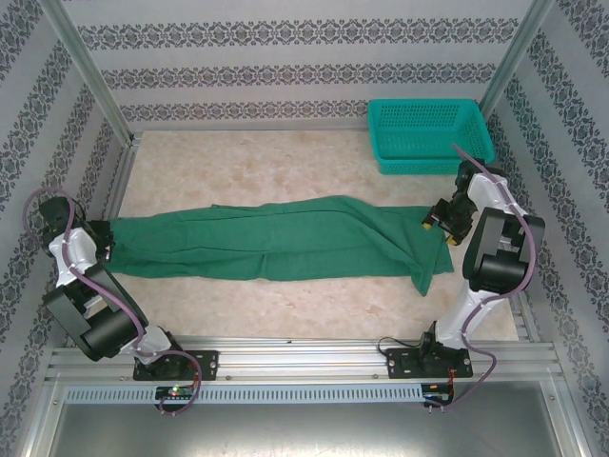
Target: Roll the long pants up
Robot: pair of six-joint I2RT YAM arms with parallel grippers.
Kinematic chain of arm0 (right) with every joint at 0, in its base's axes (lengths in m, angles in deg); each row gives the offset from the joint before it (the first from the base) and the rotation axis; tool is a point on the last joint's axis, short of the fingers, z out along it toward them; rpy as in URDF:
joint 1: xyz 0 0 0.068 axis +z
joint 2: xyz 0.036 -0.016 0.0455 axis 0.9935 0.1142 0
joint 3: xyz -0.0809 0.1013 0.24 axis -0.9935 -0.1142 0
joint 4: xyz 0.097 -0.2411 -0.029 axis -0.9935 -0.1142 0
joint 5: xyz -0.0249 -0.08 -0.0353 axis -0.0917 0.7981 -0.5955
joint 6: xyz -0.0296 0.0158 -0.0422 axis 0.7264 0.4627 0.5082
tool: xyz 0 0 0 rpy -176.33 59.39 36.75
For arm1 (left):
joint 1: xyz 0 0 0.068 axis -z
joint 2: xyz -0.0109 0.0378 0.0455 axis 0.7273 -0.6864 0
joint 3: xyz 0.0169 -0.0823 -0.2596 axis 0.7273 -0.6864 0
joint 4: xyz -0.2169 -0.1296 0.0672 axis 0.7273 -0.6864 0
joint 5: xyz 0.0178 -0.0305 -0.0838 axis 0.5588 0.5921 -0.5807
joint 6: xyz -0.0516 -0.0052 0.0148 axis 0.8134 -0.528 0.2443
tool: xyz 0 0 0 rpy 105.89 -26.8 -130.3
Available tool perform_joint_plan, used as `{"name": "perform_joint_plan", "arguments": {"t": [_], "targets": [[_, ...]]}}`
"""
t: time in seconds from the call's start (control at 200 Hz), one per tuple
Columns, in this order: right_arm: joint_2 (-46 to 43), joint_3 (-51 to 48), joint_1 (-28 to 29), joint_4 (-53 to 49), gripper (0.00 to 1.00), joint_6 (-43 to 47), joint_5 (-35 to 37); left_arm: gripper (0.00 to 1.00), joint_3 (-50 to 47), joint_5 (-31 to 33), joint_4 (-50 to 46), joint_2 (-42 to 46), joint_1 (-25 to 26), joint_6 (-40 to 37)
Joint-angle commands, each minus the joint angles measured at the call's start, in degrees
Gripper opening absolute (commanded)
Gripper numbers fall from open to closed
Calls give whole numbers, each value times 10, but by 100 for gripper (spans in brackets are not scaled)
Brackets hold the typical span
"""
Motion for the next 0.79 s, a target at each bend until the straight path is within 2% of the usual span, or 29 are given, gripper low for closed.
{"name": "perform_joint_plan", "arguments": {"t": [0.0, 0.16, 0.245, 0.275, 0.295, 0.315, 0.34, 0.56, 0.789], "targets": [[44, 28, 2, -1, 62, 3, 7, 0, -12, -11, 23, 2, -4, -21], [85, 65, 3, -1, 60, 7, 20, 0, -12, -25, 32, -9, -4, -27], [101, 78, 1, -7, 53, 9, 26, 0, -10, -30, 34, -16, -4, -28], [103, 80, 2, -6, 40, 11, 26, 0, -11, -32, 37, -18, -4, -29], [104, 81, 1, -6, 23, 12, 24, 0, -11, -33, 38, -20, -5, -29], [105, 82, 1, -8, 10, 11, 25, 0, -11, -32, 37, -21, -4, -29], [102, 84, 1, -9, 0, 10, 29, 0, -12, -31, 37, -22, -4, -29], [53, 127, -26, -17, 0, -4, 105, 0, -1, -4, 23, -21, -9, -37], [92, 233, -71, -50, 0, 3, 155, 0, 17, 10, 6, -36, -26, -48]]}}
